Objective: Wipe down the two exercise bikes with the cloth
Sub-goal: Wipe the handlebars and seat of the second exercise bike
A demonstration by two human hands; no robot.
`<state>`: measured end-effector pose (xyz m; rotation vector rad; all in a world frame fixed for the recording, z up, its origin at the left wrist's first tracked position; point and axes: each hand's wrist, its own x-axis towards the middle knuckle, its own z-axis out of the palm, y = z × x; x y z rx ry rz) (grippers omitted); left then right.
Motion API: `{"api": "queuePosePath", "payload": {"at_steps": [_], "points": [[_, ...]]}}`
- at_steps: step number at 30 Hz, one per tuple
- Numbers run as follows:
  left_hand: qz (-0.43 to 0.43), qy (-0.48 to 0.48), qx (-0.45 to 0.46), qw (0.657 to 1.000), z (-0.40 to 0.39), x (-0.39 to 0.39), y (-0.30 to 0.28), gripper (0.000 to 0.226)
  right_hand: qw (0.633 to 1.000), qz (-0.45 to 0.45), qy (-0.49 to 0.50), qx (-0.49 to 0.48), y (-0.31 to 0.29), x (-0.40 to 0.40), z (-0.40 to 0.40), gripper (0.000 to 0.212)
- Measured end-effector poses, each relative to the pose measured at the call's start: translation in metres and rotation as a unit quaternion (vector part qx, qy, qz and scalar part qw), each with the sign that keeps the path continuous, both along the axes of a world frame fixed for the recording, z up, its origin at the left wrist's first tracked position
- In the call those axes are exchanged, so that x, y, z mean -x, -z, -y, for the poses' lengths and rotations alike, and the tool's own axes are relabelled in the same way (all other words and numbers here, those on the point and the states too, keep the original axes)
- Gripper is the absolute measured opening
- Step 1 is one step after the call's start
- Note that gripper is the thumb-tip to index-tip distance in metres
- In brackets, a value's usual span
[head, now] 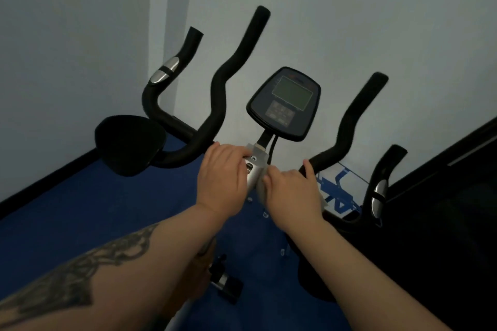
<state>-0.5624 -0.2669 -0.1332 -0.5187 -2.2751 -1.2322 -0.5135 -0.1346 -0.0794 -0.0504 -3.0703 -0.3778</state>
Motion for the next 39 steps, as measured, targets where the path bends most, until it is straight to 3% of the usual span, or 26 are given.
{"api": "queuePosePath", "payload": {"at_steps": [4, 10, 13, 16, 18, 20, 22, 24, 27, 29, 31, 32, 34, 39], "points": [[0.021, -0.001, 0.012, 1.0, 0.001, -0.005, -0.006, 0.028, 0.999, -0.011, 0.013, 0.033, -0.006, 0.009, -0.002, 0.033], [0.047, 0.023, 0.117, 0.992, 0.0, 0.003, -0.028, 0.017, 0.946, -0.198, 0.064, 0.248, -0.026, -0.027, -0.003, 0.03], [0.028, 0.113, 0.138, 0.984, -0.02, 0.007, -0.047, 0.02, 0.916, -0.279, 0.1, 0.269, -0.039, -0.043, -0.024, 0.03], [0.04, 0.13, 0.15, 0.979, -0.049, 0.005, -0.058, 0.022, 0.909, -0.323, 0.124, 0.234, -0.049, -0.052, -0.057, 0.026], [0.039, 0.112, 0.189, 0.975, -0.06, 0.003, -0.053, 0.023, 0.94, -0.247, 0.116, 0.206, -0.042, -0.058, -0.079, 0.027], [0.012, 0.098, 0.249, 0.964, -0.064, -0.001, -0.046, 0.028, 0.962, -0.076, 0.101, 0.243, -0.028, -0.062, -0.093, 0.034], [-0.048, 0.079, 0.308, 0.947, -0.068, -0.005, -0.042, 0.021, 0.949, 0.078, 0.092, 0.291, -0.016, -0.058, -0.097, 0.038], [-0.122, 0.059, 0.362, 0.922, -0.07, -0.007, -0.036, 0.01, 0.937, 0.138, 0.058, 0.315, -0.01, -0.045, -0.098, 0.035], [-0.162, 0.053, 0.43, 0.887, -0.07, -0.002, -0.032, 0.012, 0.922, 0.179, 0.002, 0.342, -0.015, -0.032, -0.1, 0.036], [-0.164, 0.051, 0.445, 0.879, -0.067, -0.002, -0.033, 0.014, 0.944, 0.189, -0.04, 0.268, -0.021, -0.038, -0.114, 0.039], [-0.157, 0.062, 0.496, 0.852, -0.067, -0.001, -0.035, 0.032, 0.961, 0.199, -0.06, 0.182, -0.027, -0.048, -0.135, 0.037], [-0.148, 0.078, 0.526, 0.834, -0.066, 0.001, -0.034, 0.041, 0.965, 0.202, -0.062, 0.156, -0.029, -0.052, -0.144, 0.034], [-0.129, 0.084, 0.537, 0.829, -0.064, 0.009, -0.032, 0.043, 0.97, 0.195, -0.067, 0.13, -0.028, -0.051, -0.149, 0.03], [-0.138, 0.037, 0.527, 0.838, -0.069, 0.003, -0.032, 0.033, 0.963, 0.136, -0.046, 0.23, -0.007, -0.027, -0.111, 0.045]]}}
